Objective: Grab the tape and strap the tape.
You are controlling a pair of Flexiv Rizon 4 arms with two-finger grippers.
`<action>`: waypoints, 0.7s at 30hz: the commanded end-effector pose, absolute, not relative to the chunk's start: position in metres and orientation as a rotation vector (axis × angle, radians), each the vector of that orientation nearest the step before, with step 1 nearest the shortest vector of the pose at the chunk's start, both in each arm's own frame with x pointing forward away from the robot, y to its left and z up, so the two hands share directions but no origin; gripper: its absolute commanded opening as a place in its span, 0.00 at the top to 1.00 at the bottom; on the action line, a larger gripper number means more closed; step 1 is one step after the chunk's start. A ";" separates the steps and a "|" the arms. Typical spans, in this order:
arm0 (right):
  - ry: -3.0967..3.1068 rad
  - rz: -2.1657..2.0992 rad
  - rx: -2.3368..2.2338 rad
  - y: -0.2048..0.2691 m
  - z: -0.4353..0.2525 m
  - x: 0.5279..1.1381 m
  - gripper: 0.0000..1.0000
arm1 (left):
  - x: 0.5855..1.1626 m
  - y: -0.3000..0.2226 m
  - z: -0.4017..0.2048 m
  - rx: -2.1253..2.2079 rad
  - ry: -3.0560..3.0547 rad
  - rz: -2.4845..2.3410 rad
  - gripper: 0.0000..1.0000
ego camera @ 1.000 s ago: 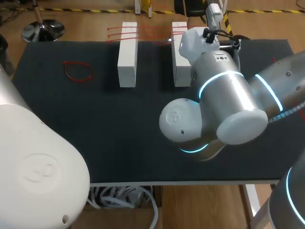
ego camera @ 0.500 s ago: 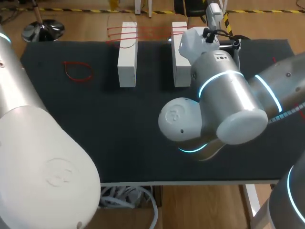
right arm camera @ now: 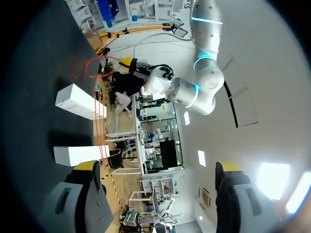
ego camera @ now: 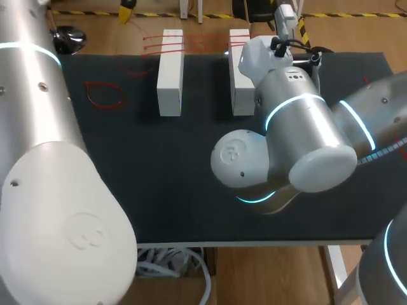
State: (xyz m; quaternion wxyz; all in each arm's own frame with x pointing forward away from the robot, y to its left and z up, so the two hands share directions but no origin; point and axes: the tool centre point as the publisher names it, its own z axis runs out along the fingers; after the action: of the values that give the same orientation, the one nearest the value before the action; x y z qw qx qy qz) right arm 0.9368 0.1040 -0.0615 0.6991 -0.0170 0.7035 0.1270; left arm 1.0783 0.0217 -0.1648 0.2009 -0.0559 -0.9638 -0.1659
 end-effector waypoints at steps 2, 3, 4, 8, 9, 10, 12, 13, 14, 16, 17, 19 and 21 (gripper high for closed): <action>1.575 0.283 -0.043 0.102 -0.058 0.937 0.00 | 1.092 0.053 -0.175 -0.057 -2.390 -0.394 1.00; 1.575 0.283 -0.043 0.102 -0.058 0.937 0.00 | 1.093 0.058 -0.175 -0.057 -2.381 -0.370 1.00; 1.575 0.283 -0.043 0.102 -0.058 0.937 0.00 | 1.093 0.062 -0.176 -0.053 -2.352 -0.364 1.00; 1.575 0.283 -0.043 0.102 -0.058 0.937 0.00 | 1.094 0.070 -0.180 -0.062 -2.351 -0.277 1.00; 1.575 0.283 -0.043 0.102 -0.058 0.937 0.00 | 1.094 0.072 -0.181 -0.061 -2.354 -0.271 1.00; 1.575 0.283 -0.043 0.102 -0.058 0.937 0.00 | 1.095 0.072 -0.183 -0.054 -2.373 -0.254 1.00; 1.575 0.283 -0.043 0.102 -0.058 0.937 0.00 | 1.096 0.073 -0.186 -0.049 -2.387 -0.240 1.00; 1.575 0.283 -0.043 0.102 -0.058 0.937 0.00 | 1.097 0.072 -0.187 -0.050 -2.394 -0.233 1.00; 1.575 0.283 -0.043 0.102 -0.058 0.937 0.00 | 1.098 0.072 -0.189 -0.052 -2.425 -0.221 1.00; 1.575 0.283 -0.043 0.102 -0.058 0.937 0.00 | 1.101 0.070 -0.189 -0.066 -2.464 -0.197 1.00; 1.575 0.283 -0.043 0.102 -0.058 0.937 0.00 | 1.101 0.070 -0.189 -0.066 -2.464 -0.197 0.13; 1.575 0.283 -0.043 0.102 -0.058 0.937 0.00 | 1.101 0.070 -0.189 -0.066 -2.464 -0.197 0.00; 1.575 0.283 -0.043 0.102 -0.058 0.937 0.00 | 1.101 0.070 -0.189 -0.066 -2.464 -0.197 0.00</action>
State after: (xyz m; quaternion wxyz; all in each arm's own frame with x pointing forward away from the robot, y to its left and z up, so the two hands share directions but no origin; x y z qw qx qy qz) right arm 0.9368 0.1041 -0.0615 0.6991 -0.0169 0.7034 0.1272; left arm 1.0933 0.0717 -0.1913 0.2301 -0.0328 -0.9700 -0.0716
